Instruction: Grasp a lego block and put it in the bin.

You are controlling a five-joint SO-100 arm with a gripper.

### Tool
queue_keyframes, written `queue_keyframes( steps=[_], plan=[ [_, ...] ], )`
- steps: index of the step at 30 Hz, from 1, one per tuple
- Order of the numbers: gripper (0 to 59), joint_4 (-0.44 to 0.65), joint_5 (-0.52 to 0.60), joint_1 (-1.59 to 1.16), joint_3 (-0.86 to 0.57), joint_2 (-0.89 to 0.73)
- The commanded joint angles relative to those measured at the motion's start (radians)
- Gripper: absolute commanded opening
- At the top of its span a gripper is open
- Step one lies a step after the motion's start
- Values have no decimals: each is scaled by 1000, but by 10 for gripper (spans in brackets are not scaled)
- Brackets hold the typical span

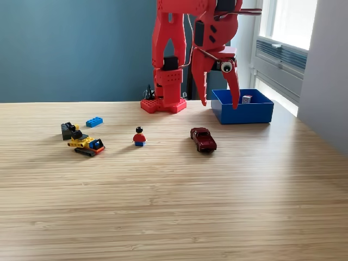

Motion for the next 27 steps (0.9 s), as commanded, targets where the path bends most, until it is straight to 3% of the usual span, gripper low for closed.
queue_keyframes(
  steps=[1, 5, 11, 13, 20, 27],
  plan=[
    [361, -153, 221, -5, 14, 18],
    [442, -250, 670, -11, 31, 18],
    [445, -252, 1325, -12, 71, 18],
    [493, -265, 1488, -9, 94, 18],
    [555, -354, 1893, -6, 196, 18],
    [581, -423, 2069, -11, 339, 18]
  ],
)
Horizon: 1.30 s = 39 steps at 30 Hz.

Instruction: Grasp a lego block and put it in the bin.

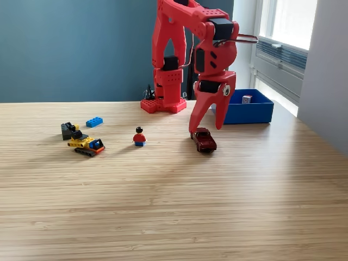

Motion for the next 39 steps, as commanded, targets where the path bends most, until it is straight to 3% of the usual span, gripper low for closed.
queue_keyframes(
  steps=[1, 11, 19, 21, 24, 25, 28, 39],
  plan=[
    [583, -38, 77, -3, 54, 18],
    [566, -98, 77, 32, 135, 20],
    [376, -212, 46, 78, 225, 28],
    [276, -241, 21, 86, 247, 29],
    [63, -321, -14, 87, 296, 29],
    [46, -341, -18, 87, 308, 29],
    [1, -373, -54, 83, 324, 23],
    [1, -360, -103, 71, 298, 21]
  ],
)
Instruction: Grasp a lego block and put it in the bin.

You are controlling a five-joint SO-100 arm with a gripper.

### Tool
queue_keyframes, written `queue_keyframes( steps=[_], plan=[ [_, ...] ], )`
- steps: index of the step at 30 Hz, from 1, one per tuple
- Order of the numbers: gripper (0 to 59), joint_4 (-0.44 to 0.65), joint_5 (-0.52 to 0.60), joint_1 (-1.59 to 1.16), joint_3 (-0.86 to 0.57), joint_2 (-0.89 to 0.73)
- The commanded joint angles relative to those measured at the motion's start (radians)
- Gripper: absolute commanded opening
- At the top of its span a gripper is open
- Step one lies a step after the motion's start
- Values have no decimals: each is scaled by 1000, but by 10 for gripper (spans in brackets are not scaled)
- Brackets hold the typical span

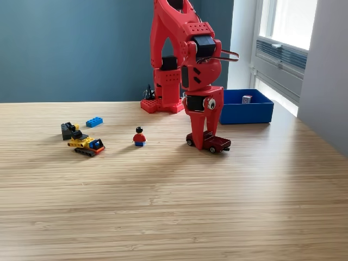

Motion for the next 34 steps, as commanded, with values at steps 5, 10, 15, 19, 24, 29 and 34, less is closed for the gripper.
queue_keyframes(
  steps=[5, 10, 15, 19, 24, 29, 34],
  plan=[
    [1, 156, -94, -23, -193, -9],
    [1, 399, -178, -60, -485, 2],
    [1, 649, -265, -104, -827, 3],
    [1, 796, -319, -169, -1022, 5],
    [1, 893, -341, -331, -1040, 6],
    [1, 902, -339, -512, -951, 6],
    [1, 902, -351, -707, -888, 6]
  ],
)
